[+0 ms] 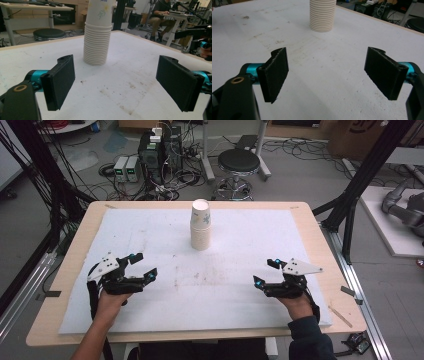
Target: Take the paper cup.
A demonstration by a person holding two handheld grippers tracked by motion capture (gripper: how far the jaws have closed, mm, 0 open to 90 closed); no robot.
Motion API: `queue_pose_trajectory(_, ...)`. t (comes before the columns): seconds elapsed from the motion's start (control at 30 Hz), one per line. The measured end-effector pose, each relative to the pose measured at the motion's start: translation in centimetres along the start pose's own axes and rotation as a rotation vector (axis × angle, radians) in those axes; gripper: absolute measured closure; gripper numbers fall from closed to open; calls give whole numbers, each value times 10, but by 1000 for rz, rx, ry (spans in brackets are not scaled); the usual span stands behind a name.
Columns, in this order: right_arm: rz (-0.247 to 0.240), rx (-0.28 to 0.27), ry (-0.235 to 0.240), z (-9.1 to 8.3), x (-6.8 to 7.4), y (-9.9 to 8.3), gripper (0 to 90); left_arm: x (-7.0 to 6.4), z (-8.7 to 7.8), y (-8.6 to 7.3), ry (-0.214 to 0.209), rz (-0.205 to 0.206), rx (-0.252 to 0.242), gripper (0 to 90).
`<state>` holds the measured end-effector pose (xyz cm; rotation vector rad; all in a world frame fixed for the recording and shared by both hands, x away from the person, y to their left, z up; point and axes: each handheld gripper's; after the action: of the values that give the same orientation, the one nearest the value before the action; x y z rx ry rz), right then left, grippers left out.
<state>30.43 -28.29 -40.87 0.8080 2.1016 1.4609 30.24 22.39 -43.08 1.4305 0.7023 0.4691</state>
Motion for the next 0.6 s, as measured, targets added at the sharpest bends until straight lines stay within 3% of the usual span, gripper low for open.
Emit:
queue_pose_trajectory(0.33,31,-9,-1,-2,-2,-1,198,0,2,0,5,-1,1,157)
queue_pose_trajectory(0.6,26,-7,-12,-4,-1,-1,198,-3,2,0,-5,4,12,157)
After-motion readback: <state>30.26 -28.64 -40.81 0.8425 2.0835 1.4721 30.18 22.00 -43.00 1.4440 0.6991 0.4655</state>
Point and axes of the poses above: each handheld gripper's, and its own axes: z roughly forward along the jaws, y roughly out of its top, x roughly to its left, and after that the axes turned 6 degrees about -x, right-handed
